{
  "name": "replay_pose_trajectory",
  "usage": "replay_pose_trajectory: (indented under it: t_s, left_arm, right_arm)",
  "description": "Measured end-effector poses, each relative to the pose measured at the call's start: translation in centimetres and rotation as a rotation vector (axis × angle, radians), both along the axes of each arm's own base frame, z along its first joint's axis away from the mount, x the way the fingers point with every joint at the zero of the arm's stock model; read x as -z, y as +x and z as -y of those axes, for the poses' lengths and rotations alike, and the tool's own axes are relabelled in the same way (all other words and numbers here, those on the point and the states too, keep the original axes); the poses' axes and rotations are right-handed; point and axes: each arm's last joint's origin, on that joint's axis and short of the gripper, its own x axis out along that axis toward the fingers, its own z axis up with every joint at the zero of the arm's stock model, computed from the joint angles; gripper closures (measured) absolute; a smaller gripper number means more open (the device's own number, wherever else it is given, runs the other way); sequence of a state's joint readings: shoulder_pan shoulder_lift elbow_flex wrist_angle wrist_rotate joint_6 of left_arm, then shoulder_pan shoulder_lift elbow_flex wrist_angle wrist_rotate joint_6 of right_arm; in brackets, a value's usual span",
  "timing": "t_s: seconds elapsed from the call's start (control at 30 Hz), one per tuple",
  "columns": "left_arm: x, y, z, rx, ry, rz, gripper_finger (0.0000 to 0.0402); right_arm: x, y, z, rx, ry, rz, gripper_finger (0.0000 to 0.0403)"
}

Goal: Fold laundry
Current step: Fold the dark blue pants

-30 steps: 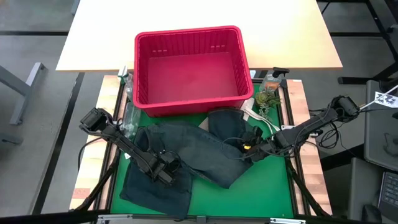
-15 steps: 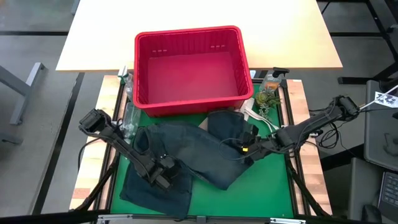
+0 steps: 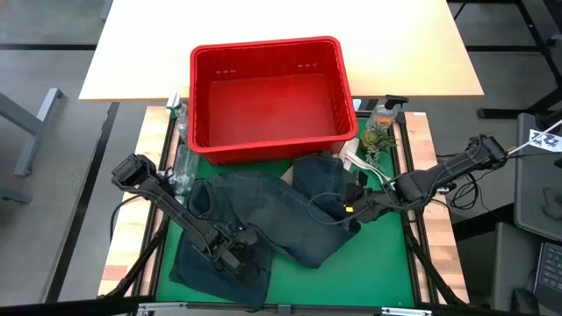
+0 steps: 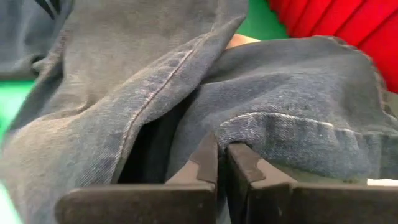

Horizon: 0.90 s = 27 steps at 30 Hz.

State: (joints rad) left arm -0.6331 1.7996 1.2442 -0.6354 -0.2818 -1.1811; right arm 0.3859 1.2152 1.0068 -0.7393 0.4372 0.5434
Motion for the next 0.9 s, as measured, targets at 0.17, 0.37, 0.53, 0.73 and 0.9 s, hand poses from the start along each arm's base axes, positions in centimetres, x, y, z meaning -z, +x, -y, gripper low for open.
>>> replay_pose_trajectory:
  t_s: [0.17, 0.37, 0.53, 0.73, 0.9]
  left_arm:
    - [-1.0, 1.5, 0.6, 0.106, 0.095, 0.229, 0.0369]
    - [-2.5, 3.5, 0.9, 0.244, 0.143, 0.446, 0.0369]
    - [-3.5, 5.0, -0.3, 0.268, 0.26, 0.548, 0.0369]
    - [-2.7, 6.1, -4.2, 0.12, 0.385, 0.443, 0.0369]
    - [-1.6, 6.1, -7.5, -0.001, 0.391, 0.279, 0.0369]
  right_arm:
    - [-1.7, -0.4, -0.1, -0.023, 0.1, -0.055, 0.0394]
    - [-3.6, -1.6, 0.2, 0.028, 0.135, -0.159, 0.0397]
    - [-4.5, -2.3, 0.1, 0.002, 0.247, -0.243, 0.0393]
    - [-5.4, -2.6, -0.5, -0.092, 0.472, -0.322, 0.0394]
    - [-6.5, -3.2, -0.8, -0.12, 0.629, -0.403, 0.0395]
